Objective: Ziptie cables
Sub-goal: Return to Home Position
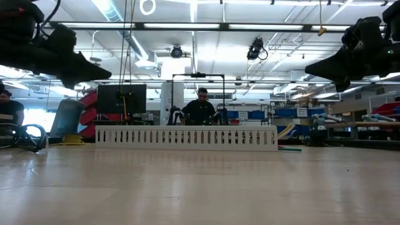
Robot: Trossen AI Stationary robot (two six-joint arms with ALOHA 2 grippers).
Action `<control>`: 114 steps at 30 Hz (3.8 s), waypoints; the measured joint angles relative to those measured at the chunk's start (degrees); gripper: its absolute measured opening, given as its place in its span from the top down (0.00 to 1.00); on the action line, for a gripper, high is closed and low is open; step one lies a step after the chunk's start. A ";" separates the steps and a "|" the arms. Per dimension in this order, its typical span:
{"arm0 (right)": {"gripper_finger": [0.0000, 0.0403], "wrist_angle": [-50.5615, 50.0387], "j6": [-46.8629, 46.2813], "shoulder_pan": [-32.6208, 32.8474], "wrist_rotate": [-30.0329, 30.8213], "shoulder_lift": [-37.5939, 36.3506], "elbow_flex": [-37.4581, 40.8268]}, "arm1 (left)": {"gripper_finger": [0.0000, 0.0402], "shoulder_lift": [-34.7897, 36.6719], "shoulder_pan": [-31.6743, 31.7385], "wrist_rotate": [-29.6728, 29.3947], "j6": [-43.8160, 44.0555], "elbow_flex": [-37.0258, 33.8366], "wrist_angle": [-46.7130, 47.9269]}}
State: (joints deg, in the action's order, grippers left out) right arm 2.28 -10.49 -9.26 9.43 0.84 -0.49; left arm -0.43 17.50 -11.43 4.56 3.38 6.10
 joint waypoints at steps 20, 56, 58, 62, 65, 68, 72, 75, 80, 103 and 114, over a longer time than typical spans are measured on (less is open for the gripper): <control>1.00 -0.15 0.05 0.04 -0.46 7.42 0.02 | 1.00 -5.23 0.02 -16.82 -1.34 0.20 0.48; 1.00 0.66 0.14 0.04 -0.59 7.78 0.04 | 1.00 -22.40 0.00 3.93 5.37 3.45 -0.53; 0.99 0.66 0.14 0.04 -0.59 7.78 0.04 | 1.00 -22.42 0.02 5.17 5.12 3.45 -4.05; 0.99 0.66 0.12 0.04 -0.59 7.78 0.04 | 1.00 -22.40 0.02 5.34 4.95 3.47 -10.10; 0.99 0.66 0.14 0.04 -0.59 7.78 0.04 | 1.00 -22.40 0.02 5.35 4.95 3.46 -14.29; 0.99 0.66 0.12 0.04 -0.58 7.78 0.04 | 1.00 -22.40 0.02 5.35 4.95 3.48 -17.64; 0.99 0.66 0.12 0.04 -0.57 7.78 0.04 | 1.00 -22.40 0.02 5.37 4.93 3.48 -20.89; 0.98 0.66 0.12 0.04 -0.57 7.78 0.04 | 1.00 -22.40 -0.84 5.10 4.93 3.48 -22.06; 0.99 0.66 0.12 0.04 -0.57 7.78 0.04 | 1.00 -22.40 -1.11 4.97 4.93 3.48 -23.05; 0.98 0.66 0.12 0.04 -0.57 7.78 0.04 | 1.00 -22.44 -1.11 5.58 5.98 3.48 -17.06; 0.99 0.66 0.12 0.03 -0.57 7.78 0.04 | 1.00 -22.44 -1.11 5.67 6.00 3.48 -17.06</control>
State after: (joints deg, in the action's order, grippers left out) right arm 2.94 -10.37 -9.22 8.86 8.62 -0.45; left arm -22.87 16.38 -5.76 10.57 6.85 -10.96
